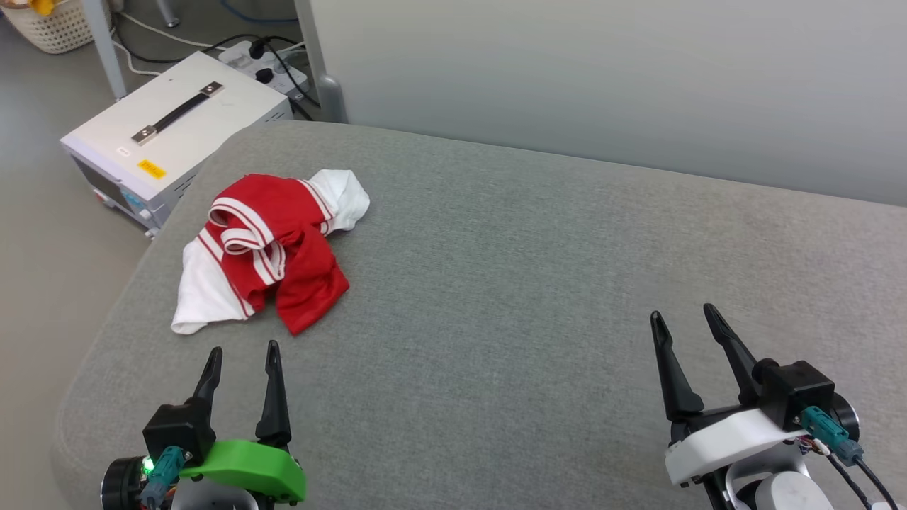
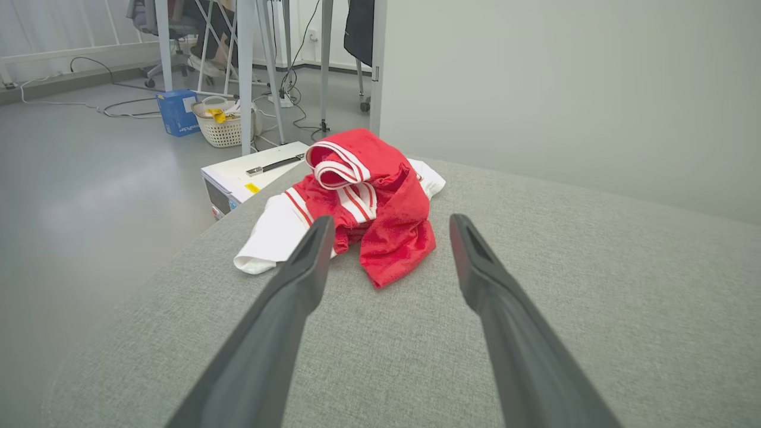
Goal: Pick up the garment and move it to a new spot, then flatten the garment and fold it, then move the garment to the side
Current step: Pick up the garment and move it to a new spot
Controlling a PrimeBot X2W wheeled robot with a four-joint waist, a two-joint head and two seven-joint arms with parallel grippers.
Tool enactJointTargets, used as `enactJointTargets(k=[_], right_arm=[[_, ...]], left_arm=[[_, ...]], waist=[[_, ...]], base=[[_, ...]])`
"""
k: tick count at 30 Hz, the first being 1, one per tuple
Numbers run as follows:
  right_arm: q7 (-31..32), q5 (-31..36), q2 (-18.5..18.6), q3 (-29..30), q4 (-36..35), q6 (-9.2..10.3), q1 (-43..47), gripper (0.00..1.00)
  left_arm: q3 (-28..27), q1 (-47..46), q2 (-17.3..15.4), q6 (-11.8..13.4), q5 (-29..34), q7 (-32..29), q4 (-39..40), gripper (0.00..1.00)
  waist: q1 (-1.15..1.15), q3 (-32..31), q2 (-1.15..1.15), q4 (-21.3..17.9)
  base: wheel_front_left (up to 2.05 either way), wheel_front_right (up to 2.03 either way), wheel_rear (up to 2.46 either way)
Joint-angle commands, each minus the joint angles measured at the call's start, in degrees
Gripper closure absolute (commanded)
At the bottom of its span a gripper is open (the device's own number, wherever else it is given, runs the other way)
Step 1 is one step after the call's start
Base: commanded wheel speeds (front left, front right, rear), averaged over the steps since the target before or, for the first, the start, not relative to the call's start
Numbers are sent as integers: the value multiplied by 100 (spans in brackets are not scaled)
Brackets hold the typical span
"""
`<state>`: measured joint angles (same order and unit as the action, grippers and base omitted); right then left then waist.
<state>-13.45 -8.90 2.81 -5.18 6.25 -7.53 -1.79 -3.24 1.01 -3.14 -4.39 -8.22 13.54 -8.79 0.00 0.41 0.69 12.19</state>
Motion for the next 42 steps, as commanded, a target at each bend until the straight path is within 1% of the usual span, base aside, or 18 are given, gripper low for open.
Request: enactJointTargets(k=[1,7,8,17,25,28,33,36,38,40,42], right_arm=[[-64,-62,7,-31,34,4,-31,0],[-134,-130,7,-121,93,4,-13,0],[-155,-157,7,-152,105,4,-6,0],[-155,-184,7,-160,103,4,-12,0],[-155,-198,7,-159,101,4,-19,0],[-155,-195,7,-166,96,4,-35,0],[-155,-79,7,-167,33,4,-173,0],[-155,0,7,-169,-10,4,-276,0],[-155,64,7,-162,-32,4,-352,0],[-155,131,7,-150,-54,4,-442,0],[-155,195,7,-137,-84,4,-546,0]], left_arm=[[-14,-35,24,-41,-9,54,-21,0],[-20,10,26,-96,-15,125,-35,0],[-19,38,26,-114,-9,146,-23,0],[-2,41,26,-131,2,146,35,0],[-14,47,26,-111,-27,146,55,0],[-12,40,26,-114,-44,146,66,0],[46,-194,26,-196,-76,146,14,0],[62,-483,-4,-255,-184,146,-214,0],[202,-778,-148,-286,-268,146,-519,0],[427,-1180,-384,-302,-360,120,-879,0],[779,-1686,-678,-306,-609,-145,-1185,0]], waist=[[0,-59,-64,290],[0,-107,-68,644],[0,-127,-69,774],[0,-107,-69,972],[0,-73,-69,993],[0,-35,-69,961],[0,293,-69,703],[0,550,-69,519],[0,745,-69,385],[0,967,-69,245],[0,1214,-69,103]], base=[[0,0,0],[0,0,0],[0,0,0],[0,0,0],[0,0,0],[0,0,0],[0,0,0],[0,0,0],[0,0,0],[0,0,0],[0,0,0]])
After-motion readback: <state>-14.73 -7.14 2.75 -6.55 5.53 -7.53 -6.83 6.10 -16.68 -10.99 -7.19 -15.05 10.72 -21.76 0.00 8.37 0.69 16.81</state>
